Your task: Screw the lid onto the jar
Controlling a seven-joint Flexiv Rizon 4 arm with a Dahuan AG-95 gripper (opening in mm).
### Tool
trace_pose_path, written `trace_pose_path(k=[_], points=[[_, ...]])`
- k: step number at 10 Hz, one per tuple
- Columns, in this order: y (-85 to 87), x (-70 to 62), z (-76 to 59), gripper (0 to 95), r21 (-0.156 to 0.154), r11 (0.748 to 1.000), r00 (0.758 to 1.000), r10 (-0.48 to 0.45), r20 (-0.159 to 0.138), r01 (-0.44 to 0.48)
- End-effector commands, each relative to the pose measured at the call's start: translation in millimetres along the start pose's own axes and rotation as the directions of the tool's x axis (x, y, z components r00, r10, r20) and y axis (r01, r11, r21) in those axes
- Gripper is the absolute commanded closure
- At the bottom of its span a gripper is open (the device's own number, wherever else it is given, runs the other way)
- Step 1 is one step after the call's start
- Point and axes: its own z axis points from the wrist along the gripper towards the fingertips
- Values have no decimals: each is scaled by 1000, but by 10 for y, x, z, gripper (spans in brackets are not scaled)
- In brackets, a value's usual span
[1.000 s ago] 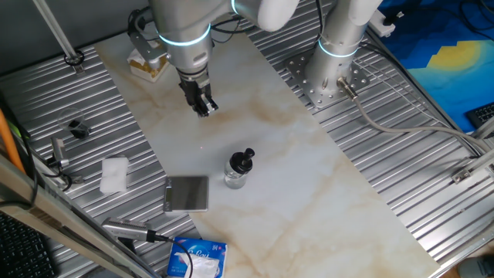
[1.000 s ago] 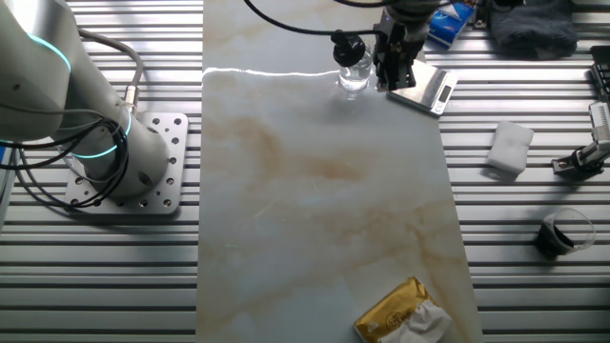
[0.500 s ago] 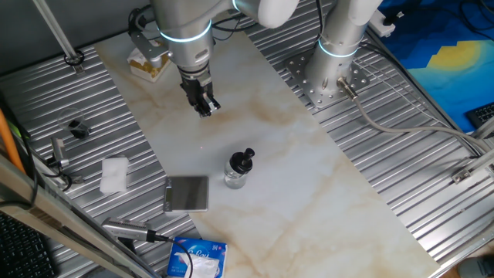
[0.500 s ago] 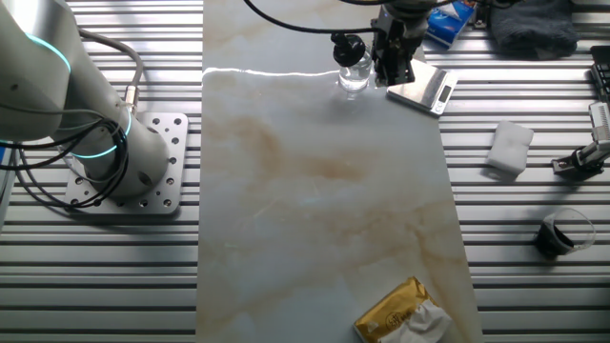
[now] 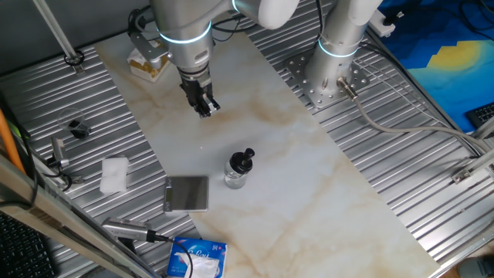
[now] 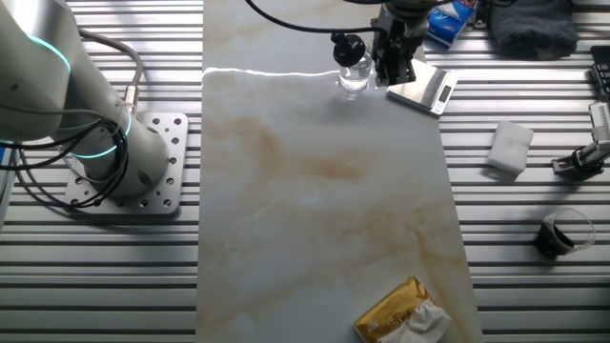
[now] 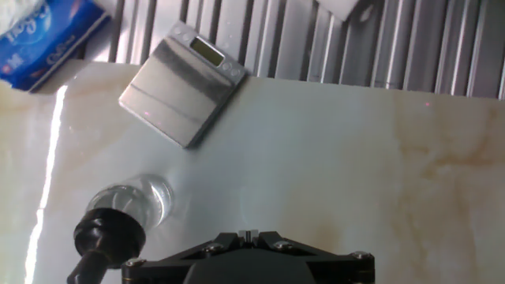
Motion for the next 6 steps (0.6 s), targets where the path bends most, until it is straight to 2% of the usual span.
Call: trace_pose_path(k=[1,6], points=[[1,2,-2,950,0,998,998,-55,6,55],[1,2,-2,950,-18,994,995,-104,-1,104]])
